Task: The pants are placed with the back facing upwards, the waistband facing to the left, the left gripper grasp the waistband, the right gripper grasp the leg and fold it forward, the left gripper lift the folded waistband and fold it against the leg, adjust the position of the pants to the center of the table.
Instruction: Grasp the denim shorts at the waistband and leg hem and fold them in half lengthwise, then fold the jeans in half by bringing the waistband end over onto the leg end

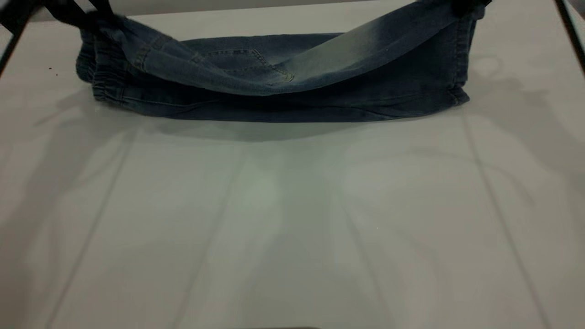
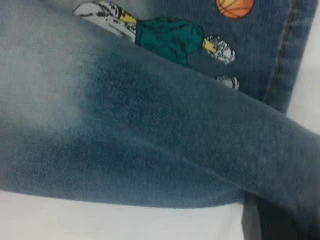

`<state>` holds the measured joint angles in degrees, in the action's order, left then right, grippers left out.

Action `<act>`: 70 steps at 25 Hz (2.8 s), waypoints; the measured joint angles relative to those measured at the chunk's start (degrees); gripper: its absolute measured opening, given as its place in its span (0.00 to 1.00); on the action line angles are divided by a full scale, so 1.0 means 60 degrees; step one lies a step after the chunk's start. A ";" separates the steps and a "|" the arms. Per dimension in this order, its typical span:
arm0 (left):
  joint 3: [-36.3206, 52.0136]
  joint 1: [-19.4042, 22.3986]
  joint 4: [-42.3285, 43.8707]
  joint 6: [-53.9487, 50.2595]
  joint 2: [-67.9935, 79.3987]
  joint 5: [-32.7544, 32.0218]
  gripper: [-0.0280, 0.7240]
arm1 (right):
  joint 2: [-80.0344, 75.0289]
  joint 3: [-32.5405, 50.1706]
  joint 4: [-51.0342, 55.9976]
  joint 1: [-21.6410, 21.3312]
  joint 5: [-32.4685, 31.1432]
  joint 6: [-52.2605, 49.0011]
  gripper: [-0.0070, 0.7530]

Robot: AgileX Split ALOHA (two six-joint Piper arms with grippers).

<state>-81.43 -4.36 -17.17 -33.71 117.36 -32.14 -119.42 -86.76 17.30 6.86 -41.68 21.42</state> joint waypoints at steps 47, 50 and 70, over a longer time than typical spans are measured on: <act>-0.1856 0.0443 0.2139 0.6389 0.2899 0.1080 0.78 | -0.0073 -0.0160 0.2975 0.2346 -0.1341 0.1237 0.76; -0.1949 0.0443 0.2068 0.6382 0.3198 0.1334 0.74 | -0.0073 -0.0160 0.2966 0.2379 -0.1527 0.1267 0.76; -0.4742 -0.0297 0.4848 0.7634 0.0562 -0.2643 0.15 | 0.3106 -0.0826 0.2865 0.0394 -0.1768 0.1180 0.76</act>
<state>-109.89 -6.15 11.92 12.10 120.73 -48.00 -100.78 -91.72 34.49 9.23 -52.29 28.50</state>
